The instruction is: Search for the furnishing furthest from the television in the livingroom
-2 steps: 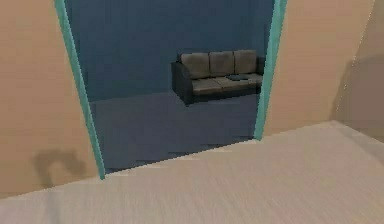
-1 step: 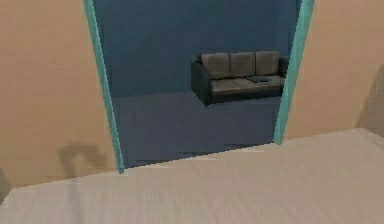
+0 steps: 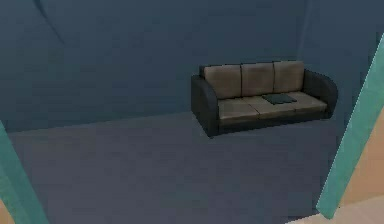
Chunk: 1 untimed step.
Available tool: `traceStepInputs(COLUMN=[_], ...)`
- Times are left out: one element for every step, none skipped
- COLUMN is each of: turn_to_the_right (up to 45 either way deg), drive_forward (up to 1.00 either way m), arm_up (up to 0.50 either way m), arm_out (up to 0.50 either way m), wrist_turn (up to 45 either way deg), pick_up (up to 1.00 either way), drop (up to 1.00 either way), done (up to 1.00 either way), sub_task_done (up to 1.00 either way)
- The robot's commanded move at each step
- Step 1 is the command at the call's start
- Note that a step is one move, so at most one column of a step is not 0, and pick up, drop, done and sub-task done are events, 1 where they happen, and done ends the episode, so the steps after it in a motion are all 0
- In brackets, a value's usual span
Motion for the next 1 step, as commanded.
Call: traceStepInputs(turn_to_the_right=[-6.0], drive_forward=[0.00], arm_up=[0.00], arm_out=[0.00], wrist_turn=[0.0], pick_up=[0.00], drop=[0.00], done=[0.00], sub_task_done=[0.00])
